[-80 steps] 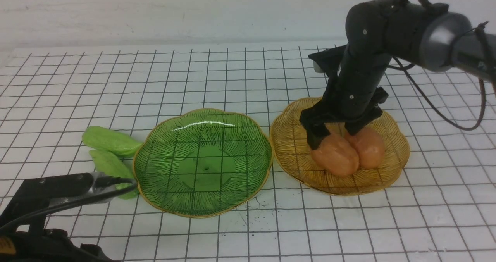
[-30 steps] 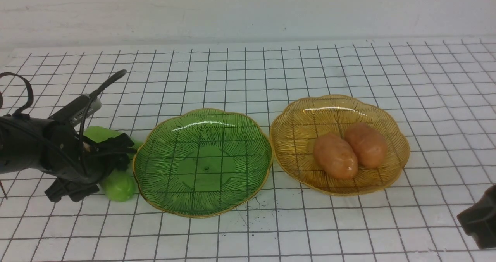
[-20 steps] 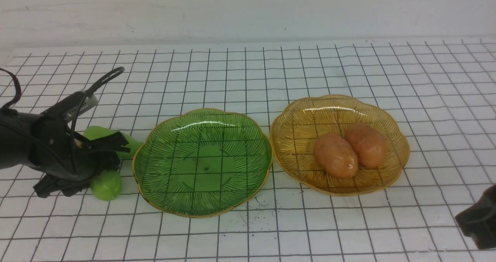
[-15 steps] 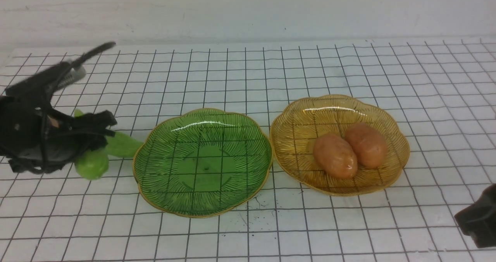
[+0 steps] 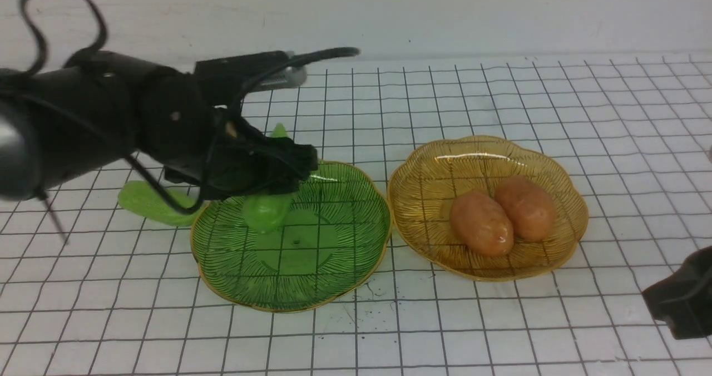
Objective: Put different types of vegetables on the plate.
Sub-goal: 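Put the green cucumber next to the left plate into that plate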
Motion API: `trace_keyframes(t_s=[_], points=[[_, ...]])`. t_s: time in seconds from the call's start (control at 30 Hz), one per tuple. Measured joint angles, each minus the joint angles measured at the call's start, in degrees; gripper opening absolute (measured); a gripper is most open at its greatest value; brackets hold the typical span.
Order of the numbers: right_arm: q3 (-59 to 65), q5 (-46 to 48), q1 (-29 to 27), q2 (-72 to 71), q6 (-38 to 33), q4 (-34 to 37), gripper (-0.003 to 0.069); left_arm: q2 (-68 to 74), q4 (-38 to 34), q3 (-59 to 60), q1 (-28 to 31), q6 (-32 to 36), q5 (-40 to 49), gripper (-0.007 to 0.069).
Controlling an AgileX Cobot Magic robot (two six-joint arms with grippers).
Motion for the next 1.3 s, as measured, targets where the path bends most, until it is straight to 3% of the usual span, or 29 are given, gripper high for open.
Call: trace_keyframes(t_s=[0.17,0.27,0.3,0.4,0.53,0.73,0.97,1.13,1.3], points=[[0.0,0.0,0.0,0.0,0.0,0.0,0.0067,8.2,-2.6,-3.6,-0.5,-0.1,0.4,0.0414],[0.0,0.0,0.0,0.0,0.0,0.0,0.0067,10.3,-4.7,-3.9,-0.5,-0.3,0.8,0.0463],[0.0,0.0,0.0,0.0,0.0,0.0,0.0067,11.2,-5.9,-4.1,-0.5,-0.6,1.0,0.0517],[0.0,0.0,0.0,0.0,0.0,-0.1,0.0067,11.5,-6.9,-4.7,-0.4,-0.6,1.0,0.0587],[0.0,0.0,0.0,0.0,0.0,-0.1,0.0067,11.5,-7.3,-8.0,1.9,-0.6,2.6,0.0621],[0.0,0.0,0.0,0.0,0.0,-0.1,0.0067,11.1,-7.4,-12.8,10.1,-2.0,8.3,0.0596],[0.0,0.0,0.0,0.0,0.0,-0.1,0.0067,11.6,-6.8,-13.4,24.3,-10.9,11.9,0.0512],[0.0,-0.2,0.0,0.0,0.0,-0.1,0.0065,13.6,-5.6,-13.4,28.2,-15.9,15.2,0.0481],[0.0,-1.1,0.0,0.0,0.0,-0.1,0.0065,16.8,-6.0,-13.4,28.4,-19.9,13.2,0.0475]])
